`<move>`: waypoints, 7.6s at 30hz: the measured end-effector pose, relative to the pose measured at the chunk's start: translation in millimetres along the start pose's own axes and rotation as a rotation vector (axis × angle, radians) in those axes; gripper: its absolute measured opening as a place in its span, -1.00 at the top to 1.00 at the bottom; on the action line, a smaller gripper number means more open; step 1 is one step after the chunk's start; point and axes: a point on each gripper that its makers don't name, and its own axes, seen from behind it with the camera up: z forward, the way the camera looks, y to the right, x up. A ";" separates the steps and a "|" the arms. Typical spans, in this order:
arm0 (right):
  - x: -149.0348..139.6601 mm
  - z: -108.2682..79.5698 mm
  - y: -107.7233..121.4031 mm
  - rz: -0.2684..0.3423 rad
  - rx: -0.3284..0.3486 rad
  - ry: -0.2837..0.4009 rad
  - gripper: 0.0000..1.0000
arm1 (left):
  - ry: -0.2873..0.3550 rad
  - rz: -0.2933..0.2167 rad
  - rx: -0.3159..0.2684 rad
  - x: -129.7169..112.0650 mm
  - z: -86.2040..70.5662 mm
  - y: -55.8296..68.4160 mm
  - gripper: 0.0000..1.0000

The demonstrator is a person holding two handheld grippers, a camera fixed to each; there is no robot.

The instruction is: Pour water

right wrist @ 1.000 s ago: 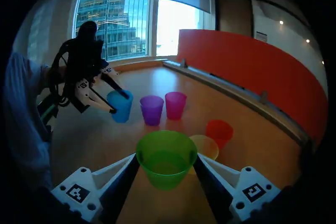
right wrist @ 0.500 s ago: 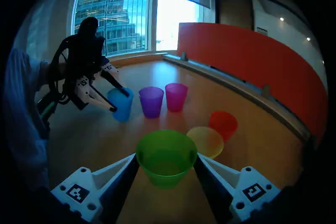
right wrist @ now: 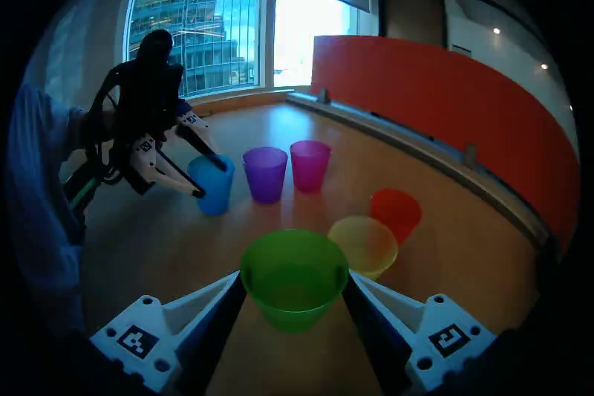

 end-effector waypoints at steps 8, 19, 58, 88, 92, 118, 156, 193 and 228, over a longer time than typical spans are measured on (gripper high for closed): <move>-4.0 1.3 0.3 -0.006 -0.007 -0.005 -0.80 | -0.016 0.009 0.009 -6.0 -1.1 -1.0 -0.75; -6.7 4.7 0.2 -0.013 -0.014 -0.009 -0.80 | -0.026 0.010 0.017 -4.7 -3.8 -0.8 -0.95; -27.4 14.4 -1.3 0.026 -0.028 -0.014 -0.86 | 0.003 -0.026 0.031 -8.7 -30.5 3.1 -0.95; -38.5 -58.6 6.1 0.100 -0.191 0.067 -0.98 | 0.057 -0.069 0.160 -22.5 -75.1 -7.6 -0.95; -37.4 -67.5 4.2 0.105 -0.218 0.086 -0.98 | 0.091 -0.073 0.200 -17.8 -86.5 -13.7 -0.95; 32.7 -147.3 63.1 0.156 -0.636 0.395 -0.98 | 0.468 -0.054 0.558 62.7 -167.4 -53.5 -0.95; 50.4 -191.8 92.9 0.271 -0.912 0.609 -0.98 | 0.647 -0.169 0.770 74.8 -189.4 -73.4 -0.94; 50.3 -180.2 73.5 0.306 -0.880 0.623 -0.98 | 0.599 -0.214 0.797 7.0 -142.9 -101.5 -0.94; 66.3 -178.6 69.6 0.282 -0.864 0.628 -0.98 | 0.593 -0.242 0.781 -0.7 -137.2 -109.0 -0.94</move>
